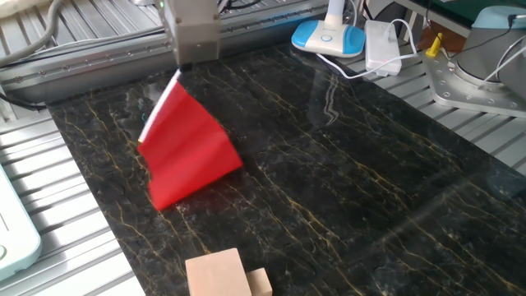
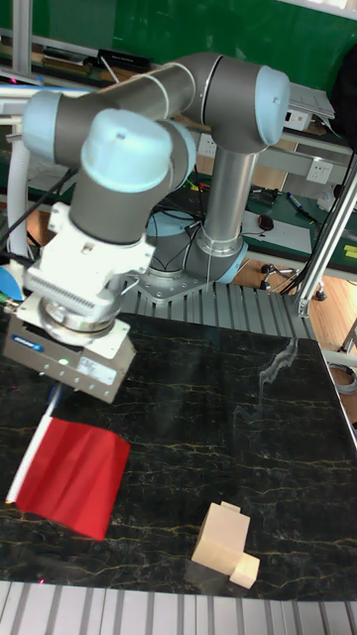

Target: Wave the flag

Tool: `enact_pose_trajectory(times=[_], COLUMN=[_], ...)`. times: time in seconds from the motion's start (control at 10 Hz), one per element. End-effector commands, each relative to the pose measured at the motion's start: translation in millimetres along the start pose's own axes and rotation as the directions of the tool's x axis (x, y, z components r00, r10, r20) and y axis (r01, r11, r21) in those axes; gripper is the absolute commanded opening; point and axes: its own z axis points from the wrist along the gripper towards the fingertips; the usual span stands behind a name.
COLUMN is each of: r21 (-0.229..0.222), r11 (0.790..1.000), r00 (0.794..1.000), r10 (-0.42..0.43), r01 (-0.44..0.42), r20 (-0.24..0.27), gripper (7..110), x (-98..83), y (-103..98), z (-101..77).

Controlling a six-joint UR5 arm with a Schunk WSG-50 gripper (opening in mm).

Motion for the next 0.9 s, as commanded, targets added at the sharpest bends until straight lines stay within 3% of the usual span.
enact_pose_trajectory(times=[0.0,0.1,0.4,0.5,0.7,0.8], r21=[-0.086,-0.117,-0.107,-0.123,-0.222,-0.223], r11=[0.996,0.993,0.994,0.992,0.974,0.974], r00=[1.000,0.999,0.999,0.999,0.999,0.999], r10=[0.022,0.030,0.028,0.032,0.048,0.043], r01=[-0.023,-0.032,-0.032,-0.037,-0.049,-0.043], r20=[-0.011,-0.021,-0.038,-0.038,-0.012,-0.003], gripper=[7,7,7,7,7,7], x=[13.9,19.7,29.9,31.2,25.5,22.7], y=[38,50,66,74,99,99], z=[-20.1,-24.9,-34.9,-37.3,-42.5,-42.3])
